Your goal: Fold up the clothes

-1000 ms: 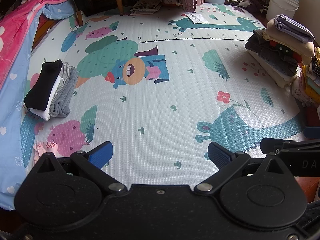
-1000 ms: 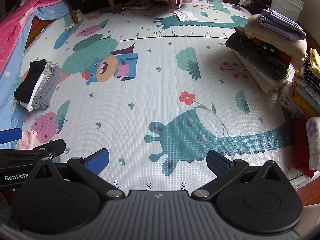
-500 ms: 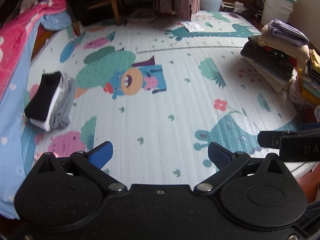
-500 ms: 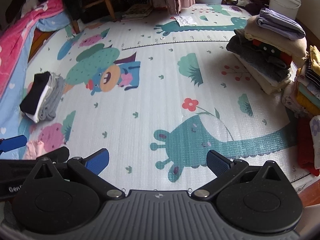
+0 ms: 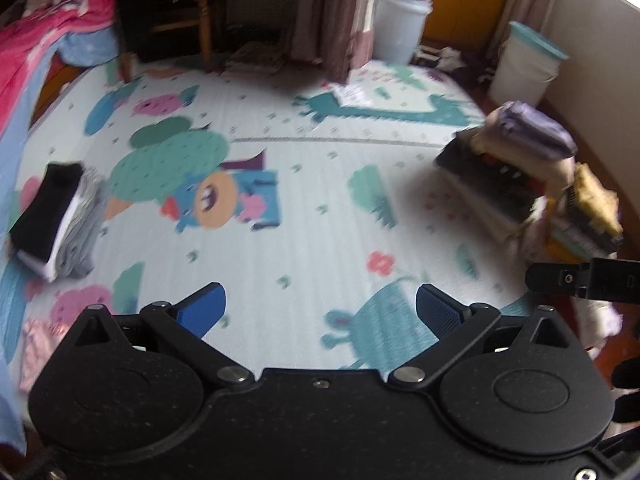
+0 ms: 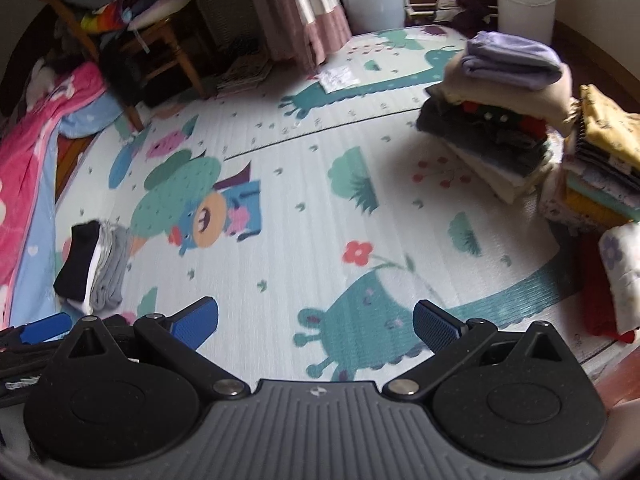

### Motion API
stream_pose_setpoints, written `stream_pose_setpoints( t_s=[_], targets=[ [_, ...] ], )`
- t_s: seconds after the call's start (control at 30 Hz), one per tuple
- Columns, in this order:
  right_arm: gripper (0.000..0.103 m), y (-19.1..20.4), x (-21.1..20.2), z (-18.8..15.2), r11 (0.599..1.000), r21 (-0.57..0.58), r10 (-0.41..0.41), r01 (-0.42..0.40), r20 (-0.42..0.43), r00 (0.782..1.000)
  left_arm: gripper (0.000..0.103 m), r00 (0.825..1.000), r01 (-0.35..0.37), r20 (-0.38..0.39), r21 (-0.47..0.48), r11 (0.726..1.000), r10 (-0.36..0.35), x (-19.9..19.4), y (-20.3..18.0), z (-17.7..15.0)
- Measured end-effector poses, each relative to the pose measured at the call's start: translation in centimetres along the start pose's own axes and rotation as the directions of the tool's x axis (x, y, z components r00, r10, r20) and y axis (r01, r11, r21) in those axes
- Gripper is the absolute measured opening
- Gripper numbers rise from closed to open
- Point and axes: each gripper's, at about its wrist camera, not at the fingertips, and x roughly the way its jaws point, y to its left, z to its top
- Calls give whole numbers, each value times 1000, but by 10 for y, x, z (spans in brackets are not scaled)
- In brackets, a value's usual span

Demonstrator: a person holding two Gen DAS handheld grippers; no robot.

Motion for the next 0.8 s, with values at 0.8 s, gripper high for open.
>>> stream_pose_setpoints(
  t_s=[0.8],
  targets=[
    [102,-204,0,84,978,188,-121,93,141,983,102,953,279,27,311,909,-302,158,-177,115]
  ],
)
